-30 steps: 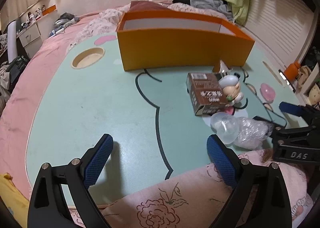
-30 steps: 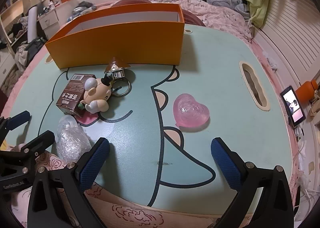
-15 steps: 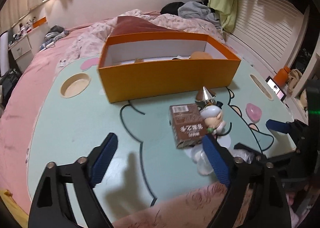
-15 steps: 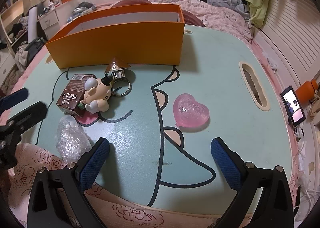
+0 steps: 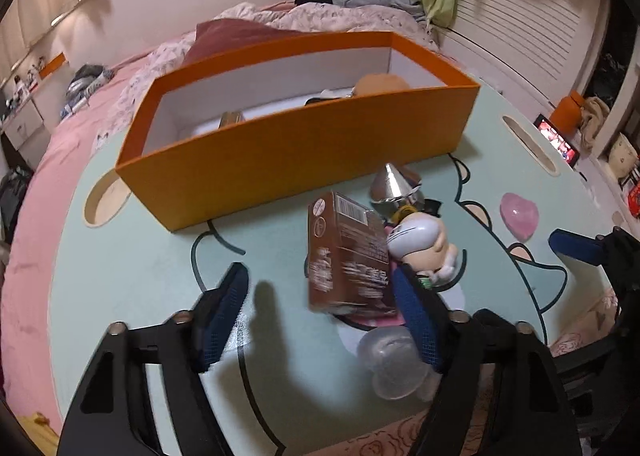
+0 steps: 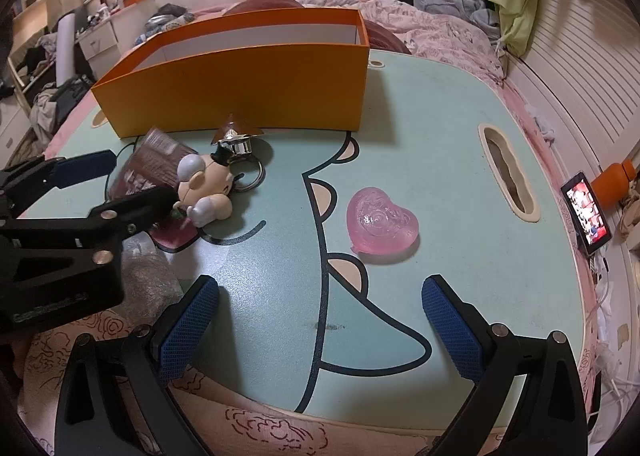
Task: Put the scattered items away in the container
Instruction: 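Grasp the brown printed carton with the left tool, then lift the carton with the left tool while the right tool grasps the white figurine with keyring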
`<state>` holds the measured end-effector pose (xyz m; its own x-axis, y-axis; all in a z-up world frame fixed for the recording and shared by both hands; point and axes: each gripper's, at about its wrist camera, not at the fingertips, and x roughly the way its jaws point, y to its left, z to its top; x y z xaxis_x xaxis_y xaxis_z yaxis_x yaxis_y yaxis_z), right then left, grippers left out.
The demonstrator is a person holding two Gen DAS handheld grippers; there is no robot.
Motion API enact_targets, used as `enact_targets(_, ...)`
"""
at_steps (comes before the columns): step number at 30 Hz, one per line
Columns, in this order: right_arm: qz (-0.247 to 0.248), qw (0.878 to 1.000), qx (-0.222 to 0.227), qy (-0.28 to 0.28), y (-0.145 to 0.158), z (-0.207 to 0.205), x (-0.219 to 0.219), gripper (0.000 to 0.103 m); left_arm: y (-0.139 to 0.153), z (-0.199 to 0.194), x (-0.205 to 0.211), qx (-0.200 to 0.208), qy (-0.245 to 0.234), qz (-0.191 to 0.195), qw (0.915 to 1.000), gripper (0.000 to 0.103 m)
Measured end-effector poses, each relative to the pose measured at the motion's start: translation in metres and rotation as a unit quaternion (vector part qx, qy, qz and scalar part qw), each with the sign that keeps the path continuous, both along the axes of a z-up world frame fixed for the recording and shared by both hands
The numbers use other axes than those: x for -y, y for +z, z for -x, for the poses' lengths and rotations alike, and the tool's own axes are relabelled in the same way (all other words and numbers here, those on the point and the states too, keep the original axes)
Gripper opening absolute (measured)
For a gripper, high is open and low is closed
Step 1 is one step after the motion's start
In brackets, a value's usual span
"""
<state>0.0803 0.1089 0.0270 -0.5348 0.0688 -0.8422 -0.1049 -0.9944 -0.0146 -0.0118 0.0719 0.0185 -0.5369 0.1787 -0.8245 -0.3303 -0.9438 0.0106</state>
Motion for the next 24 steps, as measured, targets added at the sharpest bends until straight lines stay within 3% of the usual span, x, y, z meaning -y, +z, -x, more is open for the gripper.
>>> enact_targets(4,0.000,1.000,0.000,0.000,0.000,0.000,0.000,0.102,0.004,-0.001,0.005,-0.007,0.004,-0.013,0.9999,0.062)
enact_targets(7,0.000,1.000,0.000,0.000,0.000,0.000,0.000,0.102,0.003,0.001,-0.003,-0.009,-0.011,-0.001,0.9999,0.062)
enact_targets(10,0.000,1.000,0.000,0.000,0.000,0.000,0.000,0.102,-0.005,0.012,-0.009,0.014,-0.020,0.016,0.9996,0.063)
enact_targets(12,0.000,1.000,0.000,0.000,0.000,-0.001,0.000,0.102,-0.004,0.018,-0.007,0.009,-0.015,0.000,0.9998,0.062)
enact_targets(14,0.000,1.000,0.000,0.000,0.000,0.001,0.000,0.102,-0.006,0.017,-0.004,0.004,-0.017,-0.008,0.9998,0.043)
enact_targets(17,0.000,1.000,0.000,0.001,0.000,0.000,-0.001,0.102,-0.006,0.012,0.003,-0.004,-0.017,-0.019,0.9997,0.042)
enact_targets(21,0.001,1.000,0.000,0.002,0.003,0.002,0.001,0.101,0.014,-0.002,0.025,-0.042,0.018,-0.043,0.9980,0.042)
enact_targets(24,0.022,1.000,-0.017,0.006,0.010,0.000,-0.002,0.089,0.026,-0.022,0.053,-0.065,0.049,-0.090,0.9926,0.042)
